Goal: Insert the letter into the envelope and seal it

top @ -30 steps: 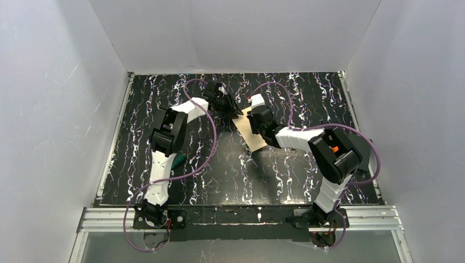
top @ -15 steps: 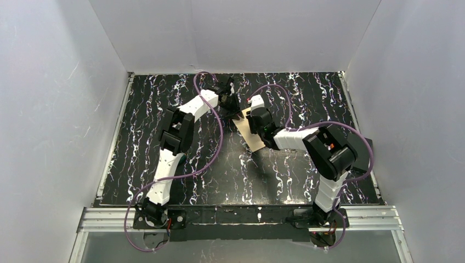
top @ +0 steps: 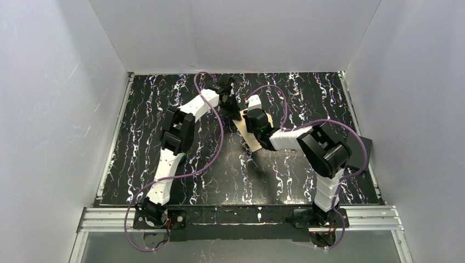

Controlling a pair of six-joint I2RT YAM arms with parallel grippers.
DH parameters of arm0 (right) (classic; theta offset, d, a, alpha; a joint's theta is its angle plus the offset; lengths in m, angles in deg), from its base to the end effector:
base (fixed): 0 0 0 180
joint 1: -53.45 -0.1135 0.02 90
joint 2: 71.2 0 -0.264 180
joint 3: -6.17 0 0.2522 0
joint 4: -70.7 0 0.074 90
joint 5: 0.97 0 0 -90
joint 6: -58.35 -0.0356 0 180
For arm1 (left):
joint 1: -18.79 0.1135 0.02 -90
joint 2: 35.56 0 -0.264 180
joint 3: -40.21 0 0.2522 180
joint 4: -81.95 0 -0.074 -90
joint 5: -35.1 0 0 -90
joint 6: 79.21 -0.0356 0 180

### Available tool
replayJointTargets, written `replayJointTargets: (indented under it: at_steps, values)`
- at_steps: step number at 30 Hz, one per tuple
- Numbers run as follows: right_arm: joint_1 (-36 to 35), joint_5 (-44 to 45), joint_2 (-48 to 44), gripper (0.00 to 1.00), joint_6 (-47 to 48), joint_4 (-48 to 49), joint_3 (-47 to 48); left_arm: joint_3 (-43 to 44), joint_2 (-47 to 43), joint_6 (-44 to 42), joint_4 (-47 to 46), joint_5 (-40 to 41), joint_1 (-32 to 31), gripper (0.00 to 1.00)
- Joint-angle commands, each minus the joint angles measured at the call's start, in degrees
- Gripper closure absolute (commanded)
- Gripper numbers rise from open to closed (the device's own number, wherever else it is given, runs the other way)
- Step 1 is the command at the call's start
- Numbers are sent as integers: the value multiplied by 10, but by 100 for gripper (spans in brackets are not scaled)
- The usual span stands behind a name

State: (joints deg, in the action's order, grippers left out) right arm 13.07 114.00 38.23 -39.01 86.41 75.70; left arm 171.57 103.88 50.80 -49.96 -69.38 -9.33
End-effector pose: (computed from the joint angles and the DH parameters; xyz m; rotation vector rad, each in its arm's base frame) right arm 0.3131 0.2466 0.1571 -0.2839 1.9324 0.1148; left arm 0.4638 -0.2580 0.1596 -0.1755 2.6907 -0.7425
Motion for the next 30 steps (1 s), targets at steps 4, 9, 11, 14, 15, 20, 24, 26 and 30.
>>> replayJointTargets:
  at_steps: [4,9,11,14,15,20,24,26,30]
  values:
    - [-14,-13,-75,99,-11,-156,-53,-10,41,85,66,96,-5,90]
    - [-17,-27,-104,99,-17,-188,-76,-13,40,107,60,112,-5,90]
    - [-19,-30,-103,99,-22,-184,-83,-13,42,108,58,106,-5,90]
    - [-20,-14,-82,99,-25,-163,-83,-18,44,106,54,98,-5,90]
    - [-20,-1,-68,99,-24,-149,-80,-21,43,105,52,96,-6,90]
    - [-20,36,4,99,-19,-89,-36,-31,41,96,45,79,-6,88]
    - [-19,51,38,99,-21,-76,5,-35,37,83,44,74,-6,87]
    - [-20,52,39,99,-23,-88,16,-37,35,81,44,75,-5,87]
    - [-20,25,-4,99,-39,-124,-6,-36,33,81,43,74,-5,87]
